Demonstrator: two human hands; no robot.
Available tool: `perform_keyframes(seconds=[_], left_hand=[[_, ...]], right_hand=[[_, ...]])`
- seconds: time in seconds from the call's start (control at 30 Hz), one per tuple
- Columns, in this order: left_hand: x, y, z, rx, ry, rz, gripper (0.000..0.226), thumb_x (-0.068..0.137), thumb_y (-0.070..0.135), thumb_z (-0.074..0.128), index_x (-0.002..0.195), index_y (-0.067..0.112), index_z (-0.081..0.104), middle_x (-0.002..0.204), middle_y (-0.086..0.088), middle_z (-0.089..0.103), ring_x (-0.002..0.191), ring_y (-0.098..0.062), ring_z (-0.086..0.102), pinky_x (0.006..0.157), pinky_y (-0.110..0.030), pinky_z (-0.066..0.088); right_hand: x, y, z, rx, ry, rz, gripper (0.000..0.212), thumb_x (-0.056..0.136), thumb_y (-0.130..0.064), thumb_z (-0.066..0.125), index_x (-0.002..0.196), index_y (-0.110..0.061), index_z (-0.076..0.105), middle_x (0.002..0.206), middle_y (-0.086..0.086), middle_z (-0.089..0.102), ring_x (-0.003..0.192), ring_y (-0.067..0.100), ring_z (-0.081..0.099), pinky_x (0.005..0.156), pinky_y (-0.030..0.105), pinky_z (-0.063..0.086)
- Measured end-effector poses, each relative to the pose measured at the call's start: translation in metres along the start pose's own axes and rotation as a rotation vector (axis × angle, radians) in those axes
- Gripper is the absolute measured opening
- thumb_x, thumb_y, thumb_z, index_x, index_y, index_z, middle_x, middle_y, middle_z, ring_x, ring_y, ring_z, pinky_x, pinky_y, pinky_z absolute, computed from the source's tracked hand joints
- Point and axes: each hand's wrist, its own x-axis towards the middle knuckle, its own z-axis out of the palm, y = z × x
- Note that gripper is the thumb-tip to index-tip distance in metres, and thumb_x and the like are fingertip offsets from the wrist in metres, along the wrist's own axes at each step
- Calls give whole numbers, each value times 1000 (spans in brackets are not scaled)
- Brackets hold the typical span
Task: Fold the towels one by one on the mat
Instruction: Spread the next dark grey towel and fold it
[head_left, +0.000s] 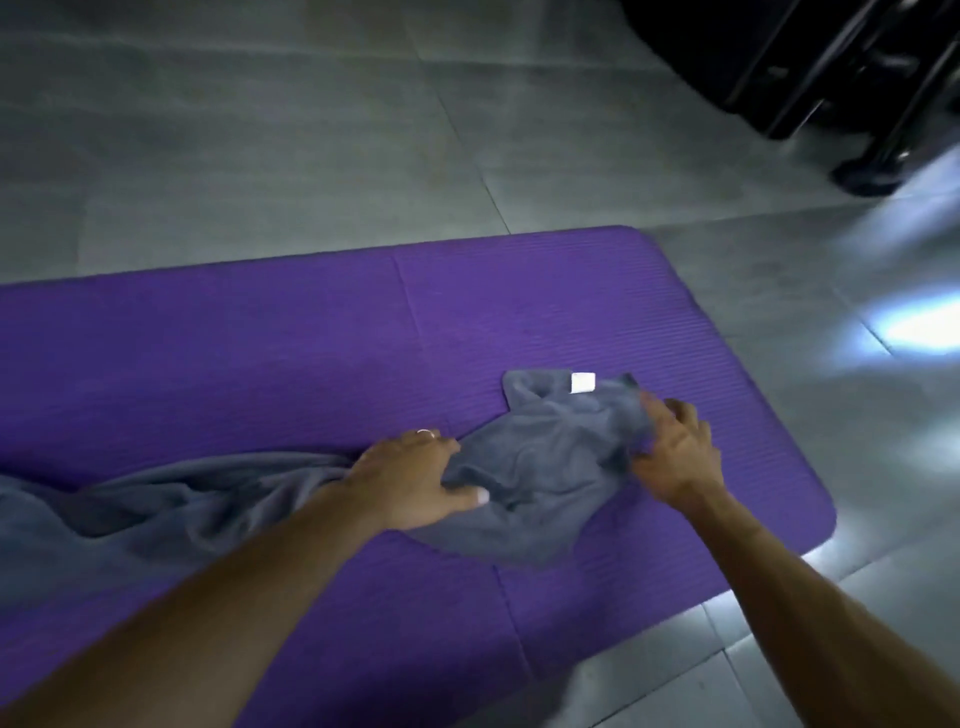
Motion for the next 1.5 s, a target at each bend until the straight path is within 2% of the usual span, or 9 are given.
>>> perform_keyframes(seconds=[0.17, 0.27, 0.4, 0.5, 0.63, 1.0, 1.23, 1.4, 1.5], left_hand=[[25, 27, 23, 11, 81, -168, 72, 79, 51, 68, 136, 20, 36, 133, -8, 50, 121, -29, 52, 98, -41, 44], [22, 23, 13, -2, 134, -137, 36, 87, 43, 61, 118, 26, 54, 118, -3, 63, 113, -27, 56, 89, -36, 44], [31, -2, -36, -65, 387, -108, 20, 92, 33, 58, 110, 24, 59, 109, -4, 64, 104, -30, 59, 85, -40, 48], [51, -19, -73, -53, 503, -141, 27, 93, 32, 56, 117, 20, 57, 116, -8, 59, 105, -32, 58, 84, -43, 48], [40, -40, -92, 171, 267, -123, 57, 92, 48, 52, 138, 16, 41, 133, -11, 45, 122, -32, 48, 94, -49, 46], [-150, -203, -40, 302, -67, -343, 94, 77, 74, 52, 150, 22, 24, 150, -1, 35, 136, -21, 37, 111, -35, 29], [-180, -225, 4, 395, 405, -202, 80, 53, 43, 84, 123, 12, 61, 113, -9, 67, 99, -28, 66, 90, -37, 51], [-187, -231, 6, 273, 650, -370, 65, 76, 53, 55, 126, 12, 58, 128, -10, 59, 125, -32, 51, 108, -52, 35], [-205, -247, 5, 91, 741, -620, 73, 79, 61, 45, 129, 8, 52, 131, -14, 54, 128, -34, 46, 106, -55, 35]], right_hand=[[37, -5, 8, -3, -161, 105, 85, 82, -37, 65, 152, -28, 19, 155, 9, 26, 139, 34, 31, 109, 50, 29], [51, 1, 10, 209, -41, 132, 39, 78, -41, 60, 111, -19, 65, 114, 13, 65, 111, 34, 59, 93, 41, 46], [68, -19, -25, 465, 214, 159, 15, 83, -25, 65, 80, -11, 69, 77, 7, 65, 90, 29, 65, 75, 25, 40], [88, -59, -46, 442, 247, 82, 22, 85, -25, 64, 103, -12, 69, 97, 7, 68, 99, 27, 64, 76, 20, 38], [77, -119, -32, 116, 107, -147, 44, 88, -32, 59, 130, -17, 53, 133, 11, 47, 119, 33, 48, 98, 43, 43], [-49, -283, 72, -374, -258, -1086, 70, 92, -48, 51, 150, -17, 25, 152, 5, 37, 144, 21, 27, 117, 46, 17], [-38, -267, 58, -195, -184, -924, 17, 90, -31, 58, 104, -25, 64, 107, 4, 70, 107, 27, 63, 85, 37, 48], [-21, -256, 39, -572, -172, -753, 36, 91, -37, 54, 125, -23, 59, 129, 6, 58, 122, 26, 54, 96, 38, 47], [-40, -293, 43, -365, -205, -818, 45, 93, -41, 55, 133, -19, 56, 129, 6, 55, 123, 26, 52, 101, 35, 41]])
